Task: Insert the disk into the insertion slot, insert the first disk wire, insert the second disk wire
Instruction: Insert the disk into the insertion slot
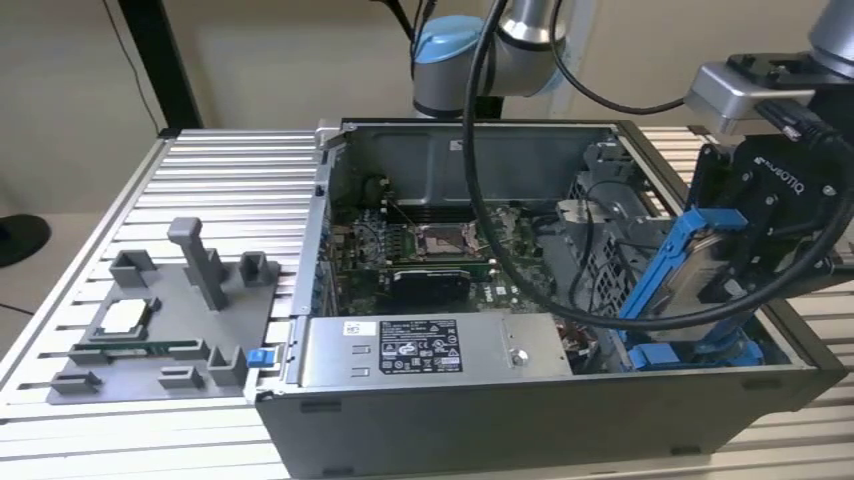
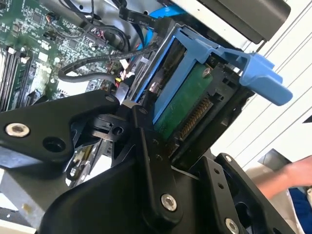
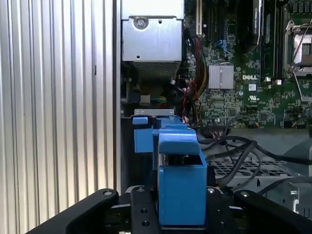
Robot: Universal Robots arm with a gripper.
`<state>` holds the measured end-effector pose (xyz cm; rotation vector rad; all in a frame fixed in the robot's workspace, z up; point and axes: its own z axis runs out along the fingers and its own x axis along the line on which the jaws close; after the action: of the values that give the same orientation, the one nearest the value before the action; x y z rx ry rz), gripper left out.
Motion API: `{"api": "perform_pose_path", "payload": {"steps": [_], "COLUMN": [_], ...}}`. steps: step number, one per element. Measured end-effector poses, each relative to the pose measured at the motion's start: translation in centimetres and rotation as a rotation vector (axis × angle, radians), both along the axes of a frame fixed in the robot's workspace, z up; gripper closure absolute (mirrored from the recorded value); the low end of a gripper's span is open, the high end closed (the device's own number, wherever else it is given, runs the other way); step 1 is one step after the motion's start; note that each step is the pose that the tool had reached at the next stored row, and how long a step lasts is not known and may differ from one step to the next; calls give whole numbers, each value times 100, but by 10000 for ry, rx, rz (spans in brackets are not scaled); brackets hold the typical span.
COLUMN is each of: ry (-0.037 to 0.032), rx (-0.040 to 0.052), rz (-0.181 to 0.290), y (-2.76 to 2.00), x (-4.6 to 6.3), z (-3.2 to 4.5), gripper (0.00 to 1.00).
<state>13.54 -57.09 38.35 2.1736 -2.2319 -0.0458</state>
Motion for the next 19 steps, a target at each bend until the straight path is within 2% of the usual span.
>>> {"api": "perform_pose_path", "payload": {"steps": [6,9,10,14,17,19], "ry": [-6,-4,-5,-6,7,9], "rx": [1,-4,-5,1,-1,-1], "rz": [12,12,12,13,12,12], "y": [0,0,0,0,0,3], "x": [-1,-1,-1,0,0,0], "z": [-104,-105,-104,-78,43,91], "gripper": [100,100,0,0,0,0]}}
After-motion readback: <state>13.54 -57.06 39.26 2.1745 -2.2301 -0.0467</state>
